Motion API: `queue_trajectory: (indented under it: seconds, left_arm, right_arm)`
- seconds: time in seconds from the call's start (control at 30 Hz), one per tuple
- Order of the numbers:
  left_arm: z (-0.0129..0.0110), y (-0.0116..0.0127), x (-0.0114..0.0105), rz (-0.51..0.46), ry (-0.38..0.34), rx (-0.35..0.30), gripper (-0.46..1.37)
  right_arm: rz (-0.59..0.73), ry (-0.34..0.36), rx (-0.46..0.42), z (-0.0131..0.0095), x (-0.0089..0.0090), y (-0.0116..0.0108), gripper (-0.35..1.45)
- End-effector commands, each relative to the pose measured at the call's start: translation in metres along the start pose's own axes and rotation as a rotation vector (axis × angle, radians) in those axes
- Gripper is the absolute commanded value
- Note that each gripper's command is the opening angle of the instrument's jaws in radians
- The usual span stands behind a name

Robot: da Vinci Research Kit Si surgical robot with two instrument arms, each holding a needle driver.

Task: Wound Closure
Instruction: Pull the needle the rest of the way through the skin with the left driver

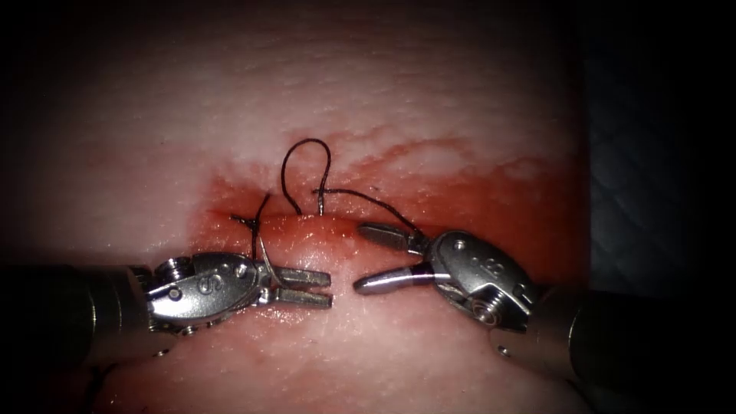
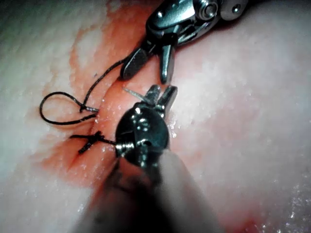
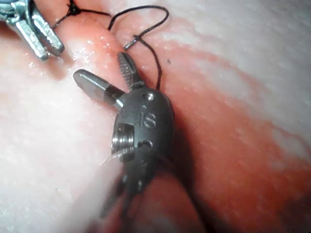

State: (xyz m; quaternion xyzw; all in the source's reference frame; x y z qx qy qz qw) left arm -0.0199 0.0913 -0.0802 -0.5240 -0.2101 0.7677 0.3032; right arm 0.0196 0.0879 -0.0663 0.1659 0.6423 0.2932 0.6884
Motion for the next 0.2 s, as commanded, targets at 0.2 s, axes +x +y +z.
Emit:
queue_trajectory:
  seconds: [0.2]
  left_arm:
    - [0.0,0.0,0.0,0.0,0.0,-0.016,-0.35]
  right_arm:
    - [-0.02,-0.001,0.0,0.0001,0.0005,0.0004,1.16]
